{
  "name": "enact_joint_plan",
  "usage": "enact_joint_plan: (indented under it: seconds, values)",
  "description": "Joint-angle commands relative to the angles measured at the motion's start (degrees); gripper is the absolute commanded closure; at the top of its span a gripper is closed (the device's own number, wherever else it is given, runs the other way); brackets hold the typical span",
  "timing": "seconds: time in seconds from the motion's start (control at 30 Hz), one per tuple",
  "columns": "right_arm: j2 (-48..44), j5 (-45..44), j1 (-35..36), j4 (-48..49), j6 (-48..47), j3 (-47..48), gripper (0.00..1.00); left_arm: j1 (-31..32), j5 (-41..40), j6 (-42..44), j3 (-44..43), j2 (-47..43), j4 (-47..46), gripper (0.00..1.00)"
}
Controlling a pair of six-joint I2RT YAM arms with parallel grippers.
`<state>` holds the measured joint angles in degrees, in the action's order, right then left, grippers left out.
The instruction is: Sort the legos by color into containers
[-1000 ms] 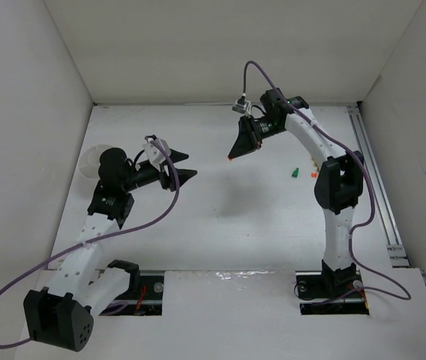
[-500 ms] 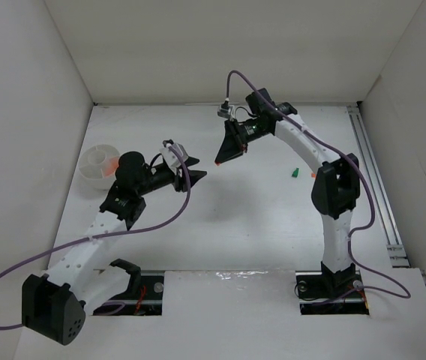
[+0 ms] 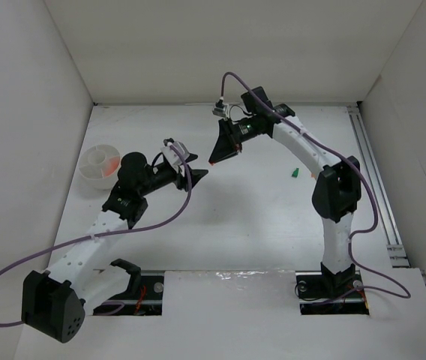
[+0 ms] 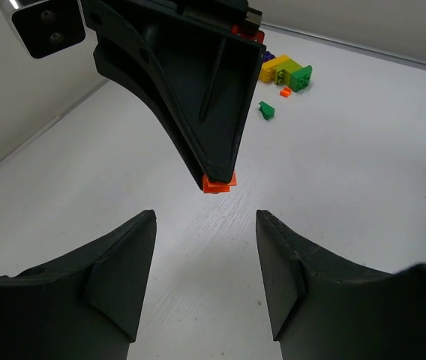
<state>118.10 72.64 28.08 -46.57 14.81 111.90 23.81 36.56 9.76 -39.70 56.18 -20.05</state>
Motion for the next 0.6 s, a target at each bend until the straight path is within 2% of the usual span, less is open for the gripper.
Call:
enact_joint_plan:
  seconds: [0.0,0.4,0.57]
  values:
    - [-3.32,-0.92,0.93,2.71,0.92,1.91,0.91,0.70,0.18,-1.15,0.68,0.24,-3.94,0.48]
    - [-3.84,-1.45,2.07,3.24,1.45,3.06,0.91,1.24,0.18,-1.76,1.21,0.77,-5.08,0.48]
    - [-4.37,-1.98,2.60,3.24,1.45,3.59,0.91,1.24,0.71,-1.76,1.21,1.30,-5.08,0.52]
